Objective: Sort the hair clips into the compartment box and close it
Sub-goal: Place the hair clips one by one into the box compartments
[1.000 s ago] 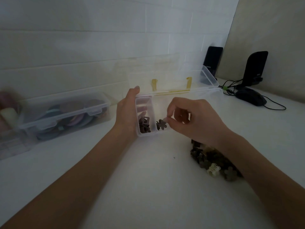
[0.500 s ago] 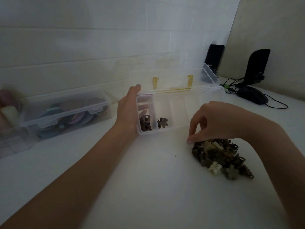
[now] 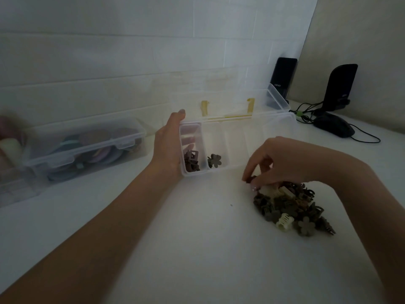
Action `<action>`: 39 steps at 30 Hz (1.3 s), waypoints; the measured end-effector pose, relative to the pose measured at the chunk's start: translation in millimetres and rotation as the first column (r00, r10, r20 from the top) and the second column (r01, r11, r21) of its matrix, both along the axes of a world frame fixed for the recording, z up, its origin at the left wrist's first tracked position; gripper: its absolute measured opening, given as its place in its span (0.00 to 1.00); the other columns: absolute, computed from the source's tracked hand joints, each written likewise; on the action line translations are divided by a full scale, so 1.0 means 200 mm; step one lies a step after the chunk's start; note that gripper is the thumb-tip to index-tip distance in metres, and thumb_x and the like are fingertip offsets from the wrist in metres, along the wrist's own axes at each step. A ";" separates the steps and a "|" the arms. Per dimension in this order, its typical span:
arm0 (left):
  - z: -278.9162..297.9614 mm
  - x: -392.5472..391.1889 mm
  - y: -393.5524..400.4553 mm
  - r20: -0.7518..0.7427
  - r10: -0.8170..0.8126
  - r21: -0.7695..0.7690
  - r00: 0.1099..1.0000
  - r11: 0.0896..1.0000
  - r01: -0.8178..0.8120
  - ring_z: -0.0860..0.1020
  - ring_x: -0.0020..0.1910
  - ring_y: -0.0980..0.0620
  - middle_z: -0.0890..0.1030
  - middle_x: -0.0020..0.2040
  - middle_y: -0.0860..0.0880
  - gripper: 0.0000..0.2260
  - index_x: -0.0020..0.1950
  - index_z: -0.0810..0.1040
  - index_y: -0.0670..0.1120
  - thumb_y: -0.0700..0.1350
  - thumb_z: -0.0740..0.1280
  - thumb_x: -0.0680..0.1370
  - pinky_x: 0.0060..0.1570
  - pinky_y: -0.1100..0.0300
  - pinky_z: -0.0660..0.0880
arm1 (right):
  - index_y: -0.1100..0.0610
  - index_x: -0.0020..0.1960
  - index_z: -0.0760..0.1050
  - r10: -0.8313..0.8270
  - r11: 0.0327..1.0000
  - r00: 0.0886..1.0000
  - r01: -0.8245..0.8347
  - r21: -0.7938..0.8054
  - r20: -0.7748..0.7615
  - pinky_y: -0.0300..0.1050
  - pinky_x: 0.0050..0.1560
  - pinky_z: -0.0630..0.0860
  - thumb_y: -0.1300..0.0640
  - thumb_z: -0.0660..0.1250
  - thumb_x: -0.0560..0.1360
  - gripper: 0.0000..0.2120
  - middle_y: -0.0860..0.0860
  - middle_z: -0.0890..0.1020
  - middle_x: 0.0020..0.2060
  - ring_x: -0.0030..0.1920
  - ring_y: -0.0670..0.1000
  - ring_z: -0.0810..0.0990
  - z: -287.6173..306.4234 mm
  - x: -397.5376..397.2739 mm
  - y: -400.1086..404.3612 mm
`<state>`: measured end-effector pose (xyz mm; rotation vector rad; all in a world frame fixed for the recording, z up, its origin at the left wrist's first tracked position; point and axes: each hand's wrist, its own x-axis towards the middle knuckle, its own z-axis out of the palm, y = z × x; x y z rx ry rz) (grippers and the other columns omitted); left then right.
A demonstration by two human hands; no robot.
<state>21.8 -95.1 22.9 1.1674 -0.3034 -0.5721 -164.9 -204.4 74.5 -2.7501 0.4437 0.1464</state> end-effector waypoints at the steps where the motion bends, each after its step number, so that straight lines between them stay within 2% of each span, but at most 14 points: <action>1: 0.00 0.00 0.00 0.000 0.002 0.003 1.000 1.000 -0.002 0.78 0.36 0.53 0.81 0.43 0.50 0.14 0.52 0.78 0.46 0.55 0.66 0.76 0.40 0.60 0.72 | 0.45 0.46 0.82 0.028 0.996 0.998 -0.032 0.081 0.049 0.39 0.32 0.75 0.50 0.74 0.68 0.07 0.47 0.82 0.27 0.23 0.43 0.76 0.00 0.00 0.01; 5: 0.00 0.00 0.00 0.029 0.021 0.009 0.999 1.000 -0.021 0.80 0.40 0.51 0.82 0.46 0.48 0.15 0.54 0.79 0.45 0.55 0.66 0.77 0.42 0.59 0.74 | 0.46 0.48 0.81 0.072 0.950 0.960 -0.149 0.275 0.271 0.40 0.31 0.77 0.52 0.75 0.66 0.11 0.51 0.82 0.29 0.25 0.45 0.77 0.00 0.03 0.03; 13: -0.01 -0.02 0.00 0.049 0.035 0.000 0.998 0.999 -0.035 0.80 0.44 0.49 0.83 0.49 0.47 0.18 0.58 0.79 0.43 0.55 0.66 0.76 0.47 0.56 0.74 | 0.52 0.48 0.80 0.065 0.928 0.915 -0.202 0.312 0.398 0.45 0.33 0.78 0.55 0.76 0.66 0.11 0.54 0.83 0.31 0.25 0.49 0.77 -0.07 0.08 0.04; 16: 0.00 -0.01 0.01 0.048 0.029 -0.003 0.998 1.000 -0.029 0.80 0.44 0.49 0.82 0.47 0.48 0.13 0.53 0.78 0.45 0.54 0.66 0.77 0.48 0.56 0.74 | 0.51 0.47 0.80 0.004 0.945 0.869 -0.165 0.282 0.494 0.48 0.33 0.78 0.53 0.76 0.66 0.11 0.52 0.83 0.34 0.28 0.49 0.76 -0.10 0.10 0.04; 20: -0.01 -0.02 0.00 0.056 0.040 -0.015 0.998 0.999 -0.039 0.80 0.45 0.49 0.83 0.45 0.49 0.11 0.50 0.78 0.46 0.54 0.66 0.77 0.51 0.54 0.75 | 0.52 0.47 0.80 -0.027 0.983 0.734 -0.105 0.153 0.678 0.29 0.33 0.69 0.54 0.76 0.66 0.11 0.47 0.80 0.40 0.35 0.45 0.75 -0.14 0.12 0.07; 22: -0.02 -0.02 0.00 0.061 0.042 -0.032 0.997 0.999 -0.040 0.80 0.47 0.47 0.83 0.46 0.48 0.13 0.50 0.78 0.46 0.55 0.67 0.75 0.55 0.51 0.76 | 0.51 0.47 0.80 -0.035 0.990 0.666 -0.078 0.117 0.745 0.26 0.35 0.67 0.56 0.76 0.67 0.10 0.46 0.79 0.42 0.37 0.45 0.75 -0.15 0.14 0.11; 24: -0.01 -0.02 0.00 0.064 0.029 -0.031 0.998 0.999 -0.027 0.81 0.49 0.45 0.84 0.49 0.46 0.22 0.53 0.79 0.45 0.59 0.68 0.68 0.56 0.49 0.76 | 0.51 0.48 0.80 -0.014 0.994 0.621 -0.075 0.076 0.784 0.27 0.36 0.67 0.57 0.75 0.68 0.10 0.46 0.78 0.41 0.37 0.46 0.74 -0.16 0.18 0.14; 27: -0.02 -0.02 -0.01 0.074 -0.035 -0.039 0.997 0.999 0.038 0.80 0.45 0.45 0.83 0.43 0.46 0.26 0.49 0.79 0.45 0.62 0.69 0.61 0.44 0.52 0.75 | 0.49 0.51 0.78 0.081 0.996 0.617 -0.033 -0.078 0.783 0.32 0.35 0.69 0.56 0.72 0.71 0.10 0.42 0.76 0.42 0.36 0.44 0.72 -0.19 0.26 0.20; 29: -0.03 -0.03 -0.01 0.058 -0.092 -0.054 0.994 0.994 0.095 0.78 0.39 0.47 0.80 0.37 0.48 0.22 0.44 0.79 0.46 0.62 0.70 0.60 0.37 0.56 0.72 | 0.48 0.53 0.74 0.122 0.984 0.635 0.025 -0.179 0.763 0.32 0.34 0.67 0.57 0.70 0.72 0.12 0.41 0.74 0.46 0.40 0.39 0.68 -0.21 0.30 0.22; 31: -0.03 -0.03 -0.02 0.025 -0.102 -0.054 0.994 0.993 0.103 0.77 0.36 0.49 0.78 0.35 0.49 0.20 0.43 0.78 0.46 0.61 0.70 0.62 0.32 0.59 0.72 | 0.50 0.50 0.71 0.131 0.980 0.624 0.036 -0.196 0.771 0.34 0.34 0.68 0.58 0.70 0.71 0.11 0.41 0.73 0.49 0.43 0.37 0.67 -0.21 0.31 0.23; 34: -0.03 -0.01 -0.02 -0.009 -0.130 -0.040 0.991 0.991 0.130 0.78 0.44 0.46 0.79 0.43 0.47 0.26 0.50 0.78 0.45 0.62 0.71 0.62 0.38 0.55 0.74 | 0.52 0.41 0.77 0.187 0.979 0.626 -0.057 -0.194 0.757 0.45 0.42 0.74 0.50 0.70 0.71 0.05 0.47 0.75 0.51 0.44 0.45 0.71 -0.20 0.27 0.20; 36: -0.03 -0.01 -0.01 -0.035 -0.145 -0.048 0.989 0.989 0.143 0.77 0.50 0.43 0.79 0.48 0.46 0.29 0.52 0.79 0.45 0.64 0.72 0.60 0.44 0.51 0.74 | 0.51 0.38 0.81 0.269 0.953 0.680 -0.084 -0.292 0.682 0.52 0.47 0.73 0.45 0.65 0.72 0.12 0.50 0.76 0.54 0.46 0.52 0.72 -0.21 0.24 0.17; 37: -0.03 -0.01 -0.01 -0.045 -0.141 -0.046 0.989 0.989 0.139 0.76 0.49 0.43 0.79 0.48 0.46 0.30 0.52 0.79 0.45 0.64 0.72 0.60 0.43 0.51 0.74 | 0.50 0.39 0.82 0.289 0.939 0.708 -0.078 -0.335 0.645 0.54 0.49 0.72 0.44 0.64 0.73 0.13 0.51 0.76 0.57 0.48 0.54 0.72 -0.21 0.23 0.16; 39: -0.01 -0.02 -0.01 -0.061 -0.131 -0.037 0.990 0.991 0.129 0.77 0.46 0.43 0.79 0.46 0.44 0.32 0.55 0.79 0.42 0.64 0.72 0.59 0.42 0.52 0.75 | 0.48 0.49 0.82 0.294 0.906 0.747 -0.019 -0.422 0.597 0.55 0.54 0.71 0.42 0.61 0.74 0.15 0.51 0.73 0.63 0.55 0.55 0.69 -0.22 0.22 0.15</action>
